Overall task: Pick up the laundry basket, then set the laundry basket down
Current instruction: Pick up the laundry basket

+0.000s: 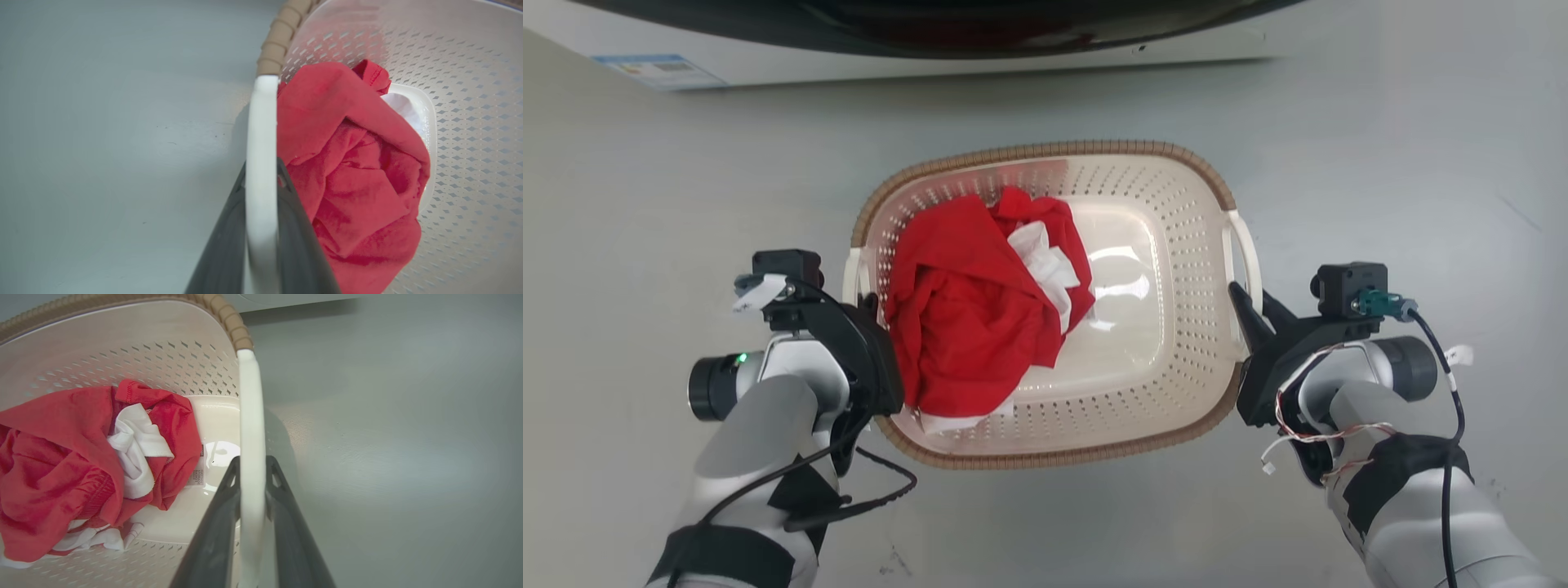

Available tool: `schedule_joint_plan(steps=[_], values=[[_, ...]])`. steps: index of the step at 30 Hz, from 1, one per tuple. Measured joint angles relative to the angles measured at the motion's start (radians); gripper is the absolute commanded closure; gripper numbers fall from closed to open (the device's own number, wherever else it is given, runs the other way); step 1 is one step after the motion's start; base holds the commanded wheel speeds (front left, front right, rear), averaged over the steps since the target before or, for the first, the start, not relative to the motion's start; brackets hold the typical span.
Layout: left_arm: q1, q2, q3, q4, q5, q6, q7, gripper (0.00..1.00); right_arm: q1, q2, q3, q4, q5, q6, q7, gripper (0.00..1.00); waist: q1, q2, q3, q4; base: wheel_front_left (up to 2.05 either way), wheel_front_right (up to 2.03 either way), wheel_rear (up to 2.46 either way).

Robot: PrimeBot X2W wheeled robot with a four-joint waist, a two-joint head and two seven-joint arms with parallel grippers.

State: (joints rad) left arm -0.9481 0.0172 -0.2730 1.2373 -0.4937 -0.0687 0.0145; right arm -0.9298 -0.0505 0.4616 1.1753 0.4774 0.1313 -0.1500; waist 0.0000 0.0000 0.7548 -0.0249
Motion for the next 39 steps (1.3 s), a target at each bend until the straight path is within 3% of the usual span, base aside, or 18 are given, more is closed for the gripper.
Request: schedule_joint_plan(steps=[11,39], values=[[0.075,-0.011,-0.004,0.026,-0.013,-0.002,0.004,1.00,0.080,0.008,0.023,0.027,0.058,0.001,0.017,1.00,-0.0001,0.0000,-0.134,-0.008,0.00,0.00,0.00],[0.293,-0.017,-0.053,0.050,-0.127,-0.012,0.148,1.00,0.317,0.015,0.094,0.040,0.188,0.002,0.162,1.00,-0.0003,-0.0002,-0.519,-0.015,0.00,0.00,0.00]])
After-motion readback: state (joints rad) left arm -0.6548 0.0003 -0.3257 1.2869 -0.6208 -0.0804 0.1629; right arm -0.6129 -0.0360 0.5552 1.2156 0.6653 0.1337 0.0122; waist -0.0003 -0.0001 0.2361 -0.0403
